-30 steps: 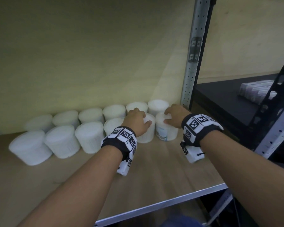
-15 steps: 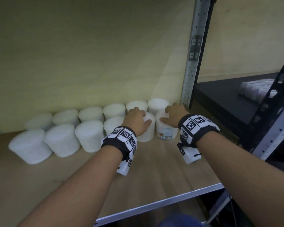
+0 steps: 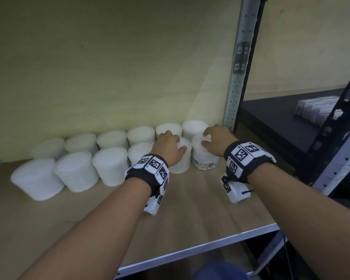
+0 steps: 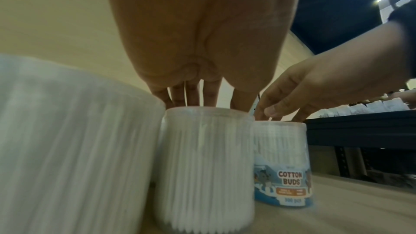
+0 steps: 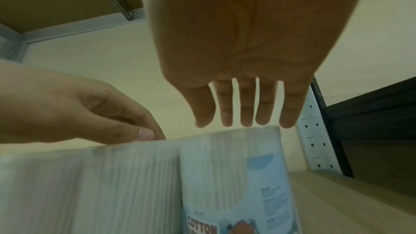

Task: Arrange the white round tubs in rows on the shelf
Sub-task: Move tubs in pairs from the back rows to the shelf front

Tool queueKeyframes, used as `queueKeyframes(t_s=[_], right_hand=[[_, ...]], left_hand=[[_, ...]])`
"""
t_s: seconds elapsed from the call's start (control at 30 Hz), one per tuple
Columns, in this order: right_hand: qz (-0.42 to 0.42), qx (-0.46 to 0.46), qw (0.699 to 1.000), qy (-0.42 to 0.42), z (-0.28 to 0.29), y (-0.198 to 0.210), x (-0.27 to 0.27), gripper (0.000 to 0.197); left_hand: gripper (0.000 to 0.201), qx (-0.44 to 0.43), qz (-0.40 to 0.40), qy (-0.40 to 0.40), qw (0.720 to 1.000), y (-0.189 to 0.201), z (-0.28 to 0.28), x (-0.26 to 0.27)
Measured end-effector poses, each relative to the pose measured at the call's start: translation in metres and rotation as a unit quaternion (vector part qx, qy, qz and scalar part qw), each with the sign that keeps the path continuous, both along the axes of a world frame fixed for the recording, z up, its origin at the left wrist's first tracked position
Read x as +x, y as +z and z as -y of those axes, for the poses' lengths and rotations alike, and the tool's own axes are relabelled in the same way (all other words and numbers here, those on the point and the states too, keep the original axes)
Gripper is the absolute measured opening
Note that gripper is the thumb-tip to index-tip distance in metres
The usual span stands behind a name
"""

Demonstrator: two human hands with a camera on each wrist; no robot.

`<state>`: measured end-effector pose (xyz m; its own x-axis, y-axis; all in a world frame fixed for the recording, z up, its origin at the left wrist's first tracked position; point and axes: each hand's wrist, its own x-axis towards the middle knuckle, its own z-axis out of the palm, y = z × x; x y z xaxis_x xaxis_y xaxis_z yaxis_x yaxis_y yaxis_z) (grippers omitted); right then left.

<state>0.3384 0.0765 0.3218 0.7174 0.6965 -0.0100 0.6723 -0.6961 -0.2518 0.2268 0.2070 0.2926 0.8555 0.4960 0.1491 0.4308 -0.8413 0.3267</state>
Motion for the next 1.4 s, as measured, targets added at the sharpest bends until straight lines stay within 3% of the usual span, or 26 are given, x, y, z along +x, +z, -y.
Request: queueKeyframes(t_s=[0.3,0.77,0.9,1.03,1.4], right_hand=[[0.038,-0.072,0.997,0.014,-0.0046,0.0025,-0.0017,0.047],[-0.014,-0.029,0.999,0.031,-0.0012,0.0038,0.0044,0.041],[-0.02,0.029,0.999,0.013,-0.0034,0.001,0.0062,0.041],[0.01,-0.033,0.999,0.008,-0.006,-0.0043,0.0034,0.056],[0.004,-0.046,0.998,0.04,-0.0038,0.0002,0.0062,0.053]], left_hand=[[0.047,-0.003,0.001,-0.001,1.0,-0.0001,0.0004,-0.0007],[0.047,-0.009,0.008,-0.001,1.0,-0.0008,-0.0002,-0.0008],[0.046,-0.015,0.004,-0.004,1.0,0.0005,-0.0007,-0.001],[0.046,-0.018,0.004,-0.005,1.0,-0.0001,-0.0014,-0.0012],[0.046,-0.017,0.003,-0.006,1.0,0.0001,-0.0006,-0.0016]])
